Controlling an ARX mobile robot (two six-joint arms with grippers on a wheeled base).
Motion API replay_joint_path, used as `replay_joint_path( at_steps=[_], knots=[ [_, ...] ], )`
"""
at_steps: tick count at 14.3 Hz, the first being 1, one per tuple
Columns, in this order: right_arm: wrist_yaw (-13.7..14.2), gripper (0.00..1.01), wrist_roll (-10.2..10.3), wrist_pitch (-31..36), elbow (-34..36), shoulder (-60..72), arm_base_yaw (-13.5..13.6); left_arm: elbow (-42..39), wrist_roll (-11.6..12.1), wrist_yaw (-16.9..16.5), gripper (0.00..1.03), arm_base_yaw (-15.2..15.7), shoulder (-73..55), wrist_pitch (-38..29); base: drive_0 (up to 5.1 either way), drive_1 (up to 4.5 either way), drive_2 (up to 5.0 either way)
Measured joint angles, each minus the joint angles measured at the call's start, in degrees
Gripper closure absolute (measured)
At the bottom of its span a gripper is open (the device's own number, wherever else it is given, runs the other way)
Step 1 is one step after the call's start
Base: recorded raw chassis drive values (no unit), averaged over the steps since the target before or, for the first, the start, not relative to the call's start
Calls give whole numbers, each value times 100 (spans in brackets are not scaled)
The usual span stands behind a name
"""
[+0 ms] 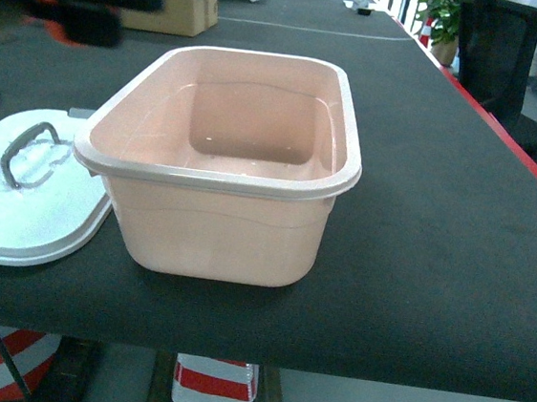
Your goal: Pick capacitor and pack into box
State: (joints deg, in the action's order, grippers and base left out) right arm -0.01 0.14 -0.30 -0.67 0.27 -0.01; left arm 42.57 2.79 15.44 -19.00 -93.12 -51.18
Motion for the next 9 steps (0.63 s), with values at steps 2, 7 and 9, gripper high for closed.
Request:
replay_joint_path(
  at_steps=[2,7,9],
  knots=[
    [0,3,0,0,0,0,0,1134,-125,-109,58,-138,-1204,402,0,0,0],
    [0,3,0,0,0,0,0,896,-129,-260,4,415,-691,369,0,0,0],
    [0,3,2,0,0,0,0,369,-107,-651,5,1303,216,328,0,0,0]
  ],
)
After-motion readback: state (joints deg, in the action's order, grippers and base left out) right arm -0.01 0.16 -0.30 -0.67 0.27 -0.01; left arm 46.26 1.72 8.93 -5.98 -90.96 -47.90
